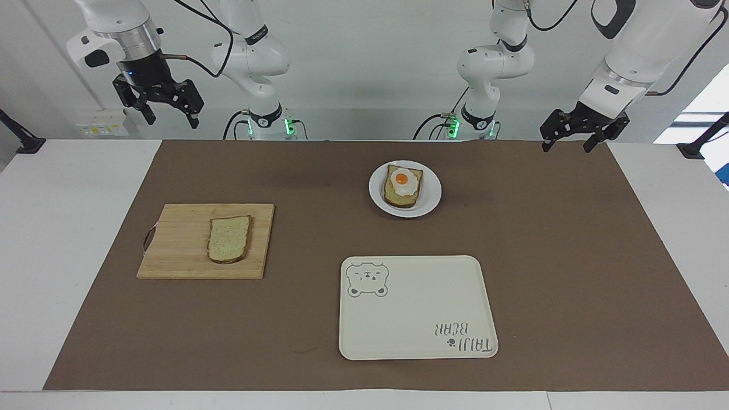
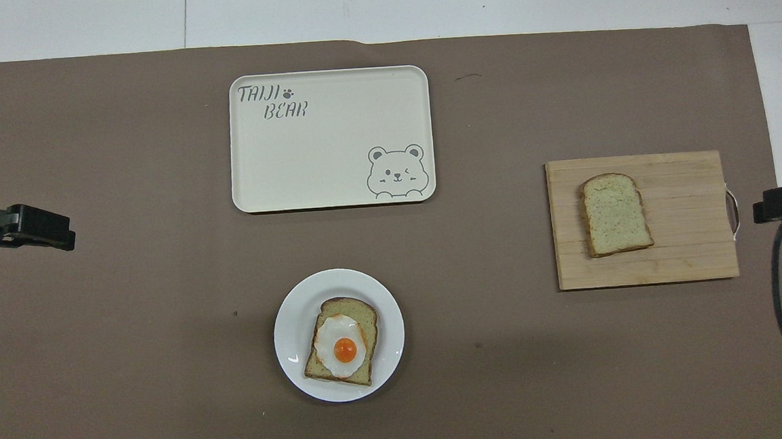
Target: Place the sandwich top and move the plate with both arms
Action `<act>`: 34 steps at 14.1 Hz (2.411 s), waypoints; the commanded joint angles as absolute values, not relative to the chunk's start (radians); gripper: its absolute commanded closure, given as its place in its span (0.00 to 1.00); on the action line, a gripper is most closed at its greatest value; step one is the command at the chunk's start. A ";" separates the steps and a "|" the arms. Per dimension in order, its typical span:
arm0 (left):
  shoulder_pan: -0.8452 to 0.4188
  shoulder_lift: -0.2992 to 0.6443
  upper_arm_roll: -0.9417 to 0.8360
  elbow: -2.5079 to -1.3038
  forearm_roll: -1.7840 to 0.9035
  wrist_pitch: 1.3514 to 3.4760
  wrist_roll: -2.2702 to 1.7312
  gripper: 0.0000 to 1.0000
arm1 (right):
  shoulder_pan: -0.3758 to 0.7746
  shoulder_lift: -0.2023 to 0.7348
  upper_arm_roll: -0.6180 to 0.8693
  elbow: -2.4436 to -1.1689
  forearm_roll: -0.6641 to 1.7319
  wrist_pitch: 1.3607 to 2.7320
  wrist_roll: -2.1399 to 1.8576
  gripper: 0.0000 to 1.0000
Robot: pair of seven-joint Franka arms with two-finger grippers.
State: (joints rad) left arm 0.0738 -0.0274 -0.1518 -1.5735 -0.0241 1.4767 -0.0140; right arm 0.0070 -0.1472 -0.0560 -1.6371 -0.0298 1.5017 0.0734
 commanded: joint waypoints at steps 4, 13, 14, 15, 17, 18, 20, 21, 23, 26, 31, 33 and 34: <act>0.084 -0.052 -0.158 -1.603 -0.012 1.497 -0.002 0.00 | 0.003 -0.144 -0.051 -1.631 -0.037 1.503 0.075 0.00; 0.084 -0.052 -0.158 -1.603 -0.012 1.497 -0.002 0.00 | 0.006 -0.160 -0.045 -1.657 -0.037 1.506 0.069 0.00; 0.084 -0.052 -0.158 -1.603 -0.012 1.497 -0.002 0.00 | 0.005 -0.160 -0.044 -1.657 -0.037 1.506 0.069 0.00; 0.084 -0.052 -0.158 -1.603 -0.012 1.497 -0.002 0.00 | 0.003 -0.160 -0.046 -1.658 -0.037 1.505 0.068 0.00; 0.084 -0.052 -0.158 -1.603 -0.012 1.497 -0.002 0.00 | 0.003 -0.161 -0.046 -1.660 -0.037 1.499 0.067 0.00; 0.084 -0.052 -0.158 -1.603 -0.012 1.497 -0.002 0.00 | 0.003 -0.161 -0.046 -1.660 -0.035 1.500 0.067 0.00; 0.084 -0.052 -0.158 -1.603 -0.012 1.497 -0.002 0.00 | 0.003 -0.161 -0.046 -1.660 -0.035 1.500 0.069 0.00; 0.084 -0.052 -0.158 -1.603 -0.012 1.497 -0.002 0.00 | 0.003 -0.161 -0.046 -1.660 -0.035 1.500 0.069 0.00; 0.084 -0.052 -0.158 -1.603 -0.012 1.497 -0.002 0.00 | 0.003 -0.161 -0.048 -1.660 -0.035 1.503 0.069 0.00; 0.084 -0.052 -0.158 -1.603 -0.011 1.497 -0.002 0.00 | 0.003 -0.161 -0.048 -1.660 -0.035 1.505 0.069 0.00; 0.084 -0.052 -0.158 -1.603 -0.012 1.497 -0.002 0.00 | 0.003 -0.161 -0.048 -1.660 -0.035 1.499 0.069 0.00; 0.084 -0.052 -0.158 -1.603 -0.012 1.497 -0.002 0.00 | 0.005 -0.157 -0.048 -1.658 -0.035 1.505 0.075 0.00; 0.084 -0.052 -0.158 -1.603 -0.012 1.497 -0.002 0.00 | 0.002 -0.152 -0.048 -1.658 -0.035 1.503 0.075 0.00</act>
State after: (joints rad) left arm 0.0738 -0.0274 -0.1518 -1.5735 -0.0241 1.4768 -0.0140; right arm 0.0101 -0.1472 -0.0503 -1.6454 -0.0298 1.4981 0.0734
